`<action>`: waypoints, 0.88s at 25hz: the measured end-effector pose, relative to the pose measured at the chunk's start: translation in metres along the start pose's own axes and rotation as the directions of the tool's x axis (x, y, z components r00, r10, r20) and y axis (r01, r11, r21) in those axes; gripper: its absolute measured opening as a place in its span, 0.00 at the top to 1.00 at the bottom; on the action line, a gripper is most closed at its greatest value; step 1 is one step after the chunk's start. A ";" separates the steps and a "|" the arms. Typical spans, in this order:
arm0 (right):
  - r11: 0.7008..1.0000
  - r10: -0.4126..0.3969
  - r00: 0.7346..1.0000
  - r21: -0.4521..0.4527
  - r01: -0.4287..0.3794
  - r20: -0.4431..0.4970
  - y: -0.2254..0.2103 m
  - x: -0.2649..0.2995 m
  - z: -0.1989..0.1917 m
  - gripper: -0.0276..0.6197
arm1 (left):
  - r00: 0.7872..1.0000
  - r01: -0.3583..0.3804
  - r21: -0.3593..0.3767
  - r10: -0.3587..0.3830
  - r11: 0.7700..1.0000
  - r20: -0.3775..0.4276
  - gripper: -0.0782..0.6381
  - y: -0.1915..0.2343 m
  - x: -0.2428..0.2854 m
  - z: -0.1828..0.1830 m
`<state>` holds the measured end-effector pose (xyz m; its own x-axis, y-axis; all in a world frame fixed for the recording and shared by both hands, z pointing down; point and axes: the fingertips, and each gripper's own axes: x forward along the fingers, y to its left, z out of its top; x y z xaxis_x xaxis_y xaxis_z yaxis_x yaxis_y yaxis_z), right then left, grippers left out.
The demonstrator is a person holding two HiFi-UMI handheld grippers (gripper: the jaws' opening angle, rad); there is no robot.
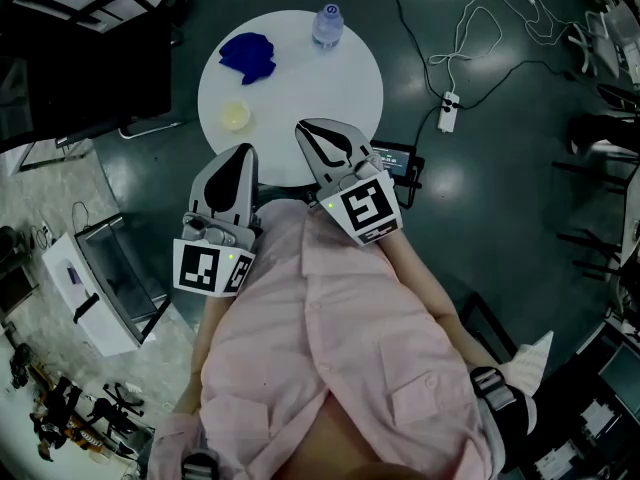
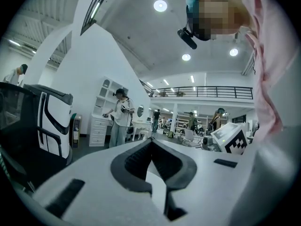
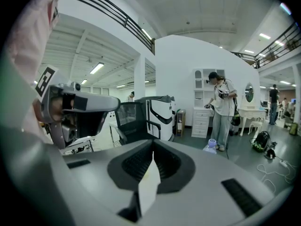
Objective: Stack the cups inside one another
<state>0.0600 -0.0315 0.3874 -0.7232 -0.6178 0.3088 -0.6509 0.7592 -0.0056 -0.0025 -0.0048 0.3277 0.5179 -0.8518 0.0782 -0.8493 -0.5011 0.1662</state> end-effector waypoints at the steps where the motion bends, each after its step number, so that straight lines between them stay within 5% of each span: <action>1: 1.000 0.002 1.000 -0.001 -0.002 -0.001 0.000 0.000 0.000 0.91 | 1.000 -0.001 0.000 0.001 1.000 0.000 0.88 0.000 0.000 0.000; 22: 1.000 0.012 1.000 -0.008 -0.012 -0.021 0.007 0.002 -0.003 0.91 | 1.000 -0.027 -0.027 0.028 0.999 0.015 0.88 0.007 -0.008 0.000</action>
<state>0.0551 -0.0270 0.3908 -0.7260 -0.6040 0.3287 -0.6401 0.7683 -0.0018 -0.0123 -0.0017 0.3282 0.4926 -0.8676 0.0680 -0.8600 -0.4734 0.1908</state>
